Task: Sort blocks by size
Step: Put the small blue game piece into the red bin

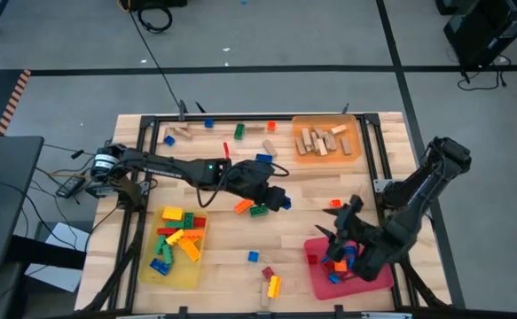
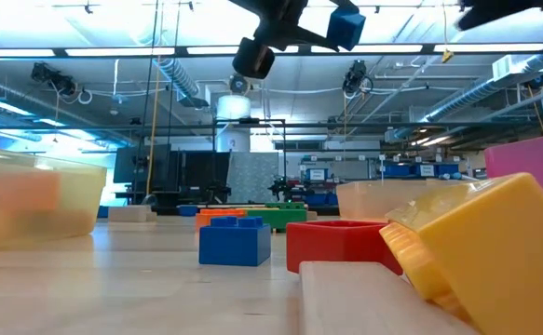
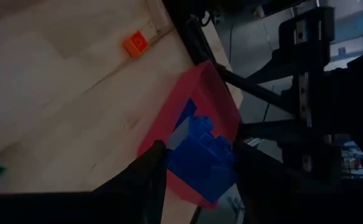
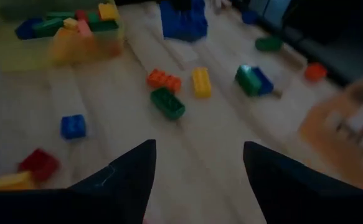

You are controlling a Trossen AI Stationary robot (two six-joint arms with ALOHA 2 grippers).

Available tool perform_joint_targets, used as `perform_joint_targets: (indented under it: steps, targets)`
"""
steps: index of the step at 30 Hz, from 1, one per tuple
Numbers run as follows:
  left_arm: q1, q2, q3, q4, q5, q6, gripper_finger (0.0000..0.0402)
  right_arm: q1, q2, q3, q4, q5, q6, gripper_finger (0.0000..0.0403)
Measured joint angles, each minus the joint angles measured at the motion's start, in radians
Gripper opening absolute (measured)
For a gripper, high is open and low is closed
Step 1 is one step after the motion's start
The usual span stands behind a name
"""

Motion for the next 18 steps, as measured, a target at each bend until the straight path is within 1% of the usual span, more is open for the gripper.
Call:
perform_joint_targets:
  steps: [2,8,10,14,16,18]
  targets:
    - [0.000,0.000,0.000,0.004,0.000,-0.006,0.0170,-0.040,0.000,0.000,0.055,0.007,-0.111,0.0260]
    - [0.007,0.000,0.000,0.027,0.021,-0.036,0.0170,-0.150,0.000,0.000,0.291,0.012,-0.560,0.0278]
    - [0.009,0.000,0.000,0.040,0.034,-0.044,0.0170,-0.179,0.000,0.000,0.352,0.012,-0.675,0.0285]
    - [0.015,0.000,0.000,0.075,0.040,-0.044,0.0170,-0.228,0.000,0.000,0.441,0.000,-0.831,0.0296]
    - [0.021,0.000,0.000,0.079,0.046,-0.045,0.0170,-0.254,0.000,0.000,0.468,-0.030,-0.885,0.0299]
    - [0.023,0.000,0.000,0.098,0.066,-0.045,0.0170,-0.276,0.000,0.000,0.486,-0.037,-0.915,0.0299]
